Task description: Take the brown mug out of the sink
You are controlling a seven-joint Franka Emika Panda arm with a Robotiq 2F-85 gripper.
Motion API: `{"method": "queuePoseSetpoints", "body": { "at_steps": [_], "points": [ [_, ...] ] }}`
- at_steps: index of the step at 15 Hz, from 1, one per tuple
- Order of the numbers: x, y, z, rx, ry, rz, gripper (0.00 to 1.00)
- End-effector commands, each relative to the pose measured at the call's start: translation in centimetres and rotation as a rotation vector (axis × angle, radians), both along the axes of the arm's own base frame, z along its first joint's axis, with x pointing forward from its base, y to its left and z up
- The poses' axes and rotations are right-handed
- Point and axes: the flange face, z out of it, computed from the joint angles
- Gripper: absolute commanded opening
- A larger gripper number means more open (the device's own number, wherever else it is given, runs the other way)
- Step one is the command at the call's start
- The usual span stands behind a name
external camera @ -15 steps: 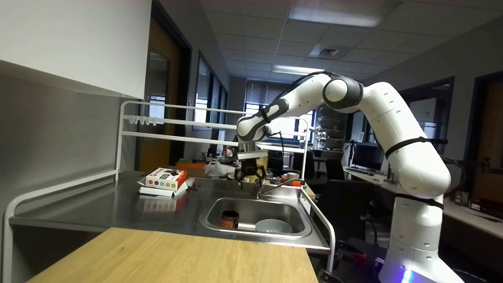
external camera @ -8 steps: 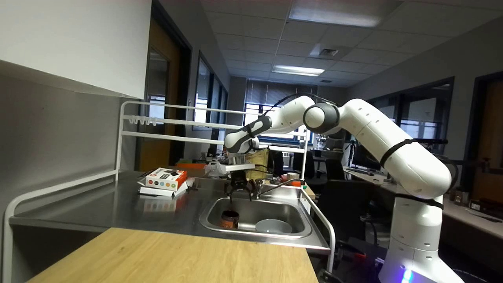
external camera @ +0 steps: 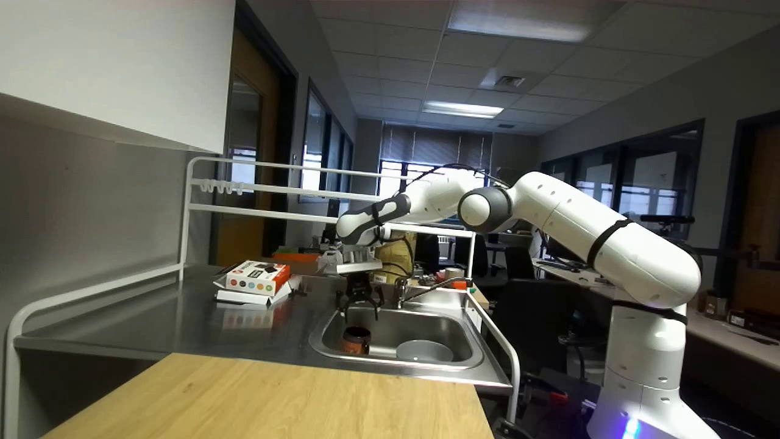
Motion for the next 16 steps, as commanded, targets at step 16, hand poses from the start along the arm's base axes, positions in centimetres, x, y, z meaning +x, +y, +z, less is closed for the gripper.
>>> {"method": "queuePoseSetpoints", "body": {
  "at_steps": [16],
  "points": [
    [-0.8, -6.6, -3.3, 0.016, 0.096, -0.172, 1.0]
  ]
}}
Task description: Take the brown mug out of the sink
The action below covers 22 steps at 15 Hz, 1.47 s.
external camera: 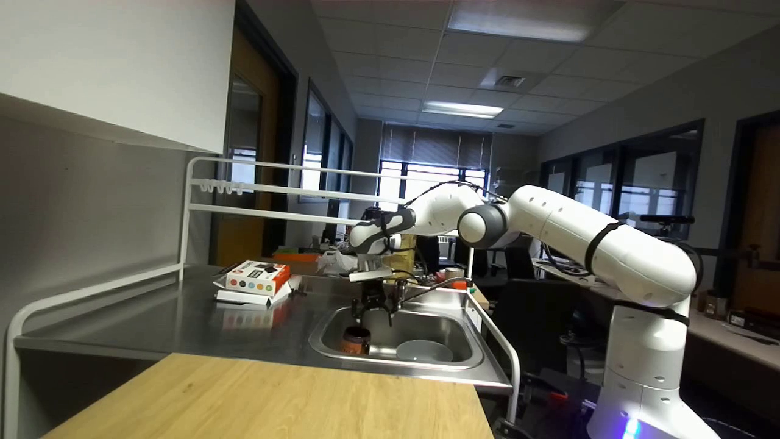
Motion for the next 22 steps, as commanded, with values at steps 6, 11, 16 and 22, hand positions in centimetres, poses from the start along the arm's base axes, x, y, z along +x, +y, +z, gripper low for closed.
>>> {"method": "queuePoseSetpoints", "body": {
  "at_steps": [6, 11, 16, 22],
  "points": [
    [0.5, 0.9, 0.9, -0.012, 0.017, -0.036, 1.0],
    [0.3, 0.6, -0.2, -0.016, 0.04, -0.052, 1.0],
    [0.4, 0.9, -1.6, -0.033, 0.043, -0.047, 1.0],
    [0.9, 1.0, -1.8, -0.063, 0.026, -0.031, 0.59]
  ]
}}
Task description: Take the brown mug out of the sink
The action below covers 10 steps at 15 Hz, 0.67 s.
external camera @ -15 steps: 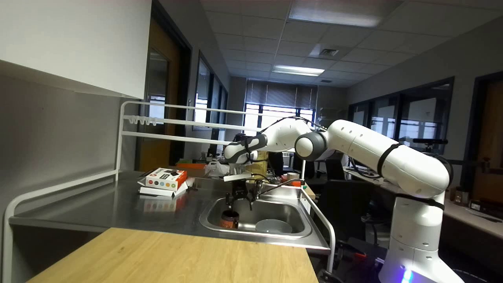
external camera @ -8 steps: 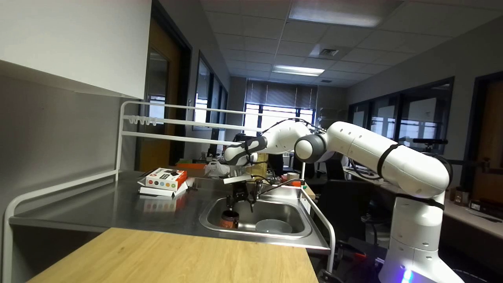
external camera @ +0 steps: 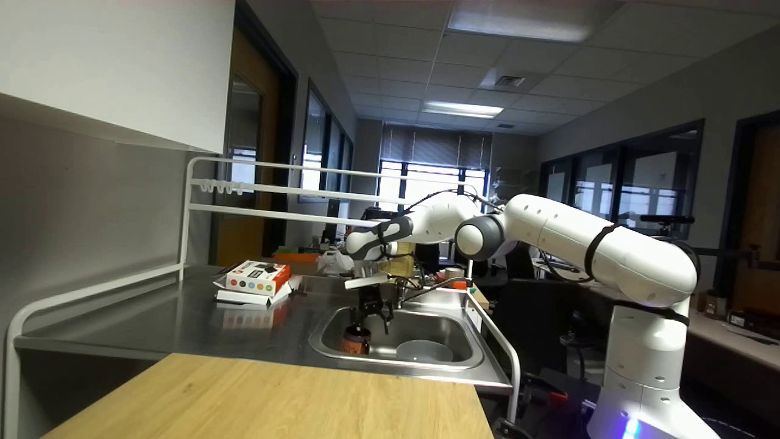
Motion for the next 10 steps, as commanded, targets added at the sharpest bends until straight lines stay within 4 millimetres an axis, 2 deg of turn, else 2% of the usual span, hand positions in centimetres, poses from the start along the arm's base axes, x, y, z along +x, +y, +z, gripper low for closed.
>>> {"method": "queuePoseSetpoints", "body": {
  "at_steps": [1, 6, 7, 9, 10],
  "points": [
    [0.6, -0.1, 0.2, -0.036, -0.009, -0.008, 0.49],
    [1.2, -0.1, 0.9, -0.026, -0.044, -0.012, 0.12],
    [1.4, -0.1, 1.1, -0.023, -0.052, -0.014, 0.07],
    [1.7, 0.1, 1.7, -0.006, -0.073, -0.015, 0.05],
    [2.0, 0.2, 2.2, -0.002, -0.087, -0.015, 0.08]
  ]
}}
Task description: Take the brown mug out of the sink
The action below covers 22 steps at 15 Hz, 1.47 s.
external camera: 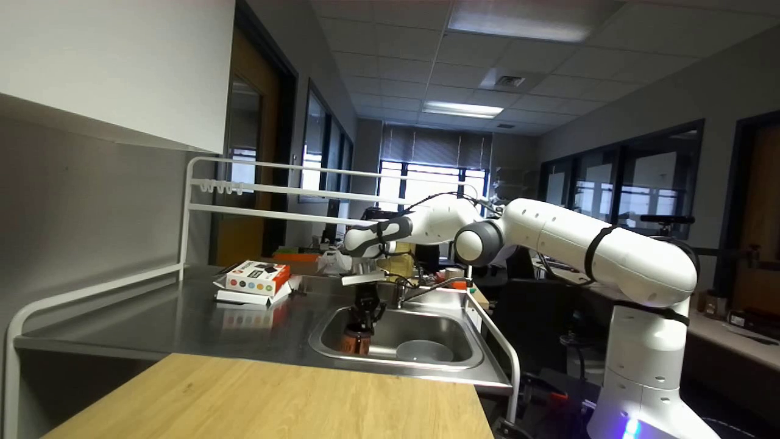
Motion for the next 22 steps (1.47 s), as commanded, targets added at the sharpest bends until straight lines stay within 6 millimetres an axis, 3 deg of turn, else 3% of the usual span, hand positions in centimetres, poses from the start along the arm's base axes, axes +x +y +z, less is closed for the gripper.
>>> {"method": "queuePoseSetpoints", "body": {
  "at_steps": [1, 7, 12, 16, 22],
  "points": [
    [0.9, 0.1, 1.6, 0.011, -0.043, -0.021, 0.08],
    [1.6, 0.2, 4.2, 0.003, -0.084, -0.023, 0.08],
    [1.8, 0.2, 7.7, -0.039, -0.088, -0.031, 0.07],
    [1.5, -0.5, 11.7, -0.098, -0.083, -0.051, 0.07],
    [0.5, -3.8, 18.8, -0.167, -0.104, -0.119, 0.07]
  ]
}}
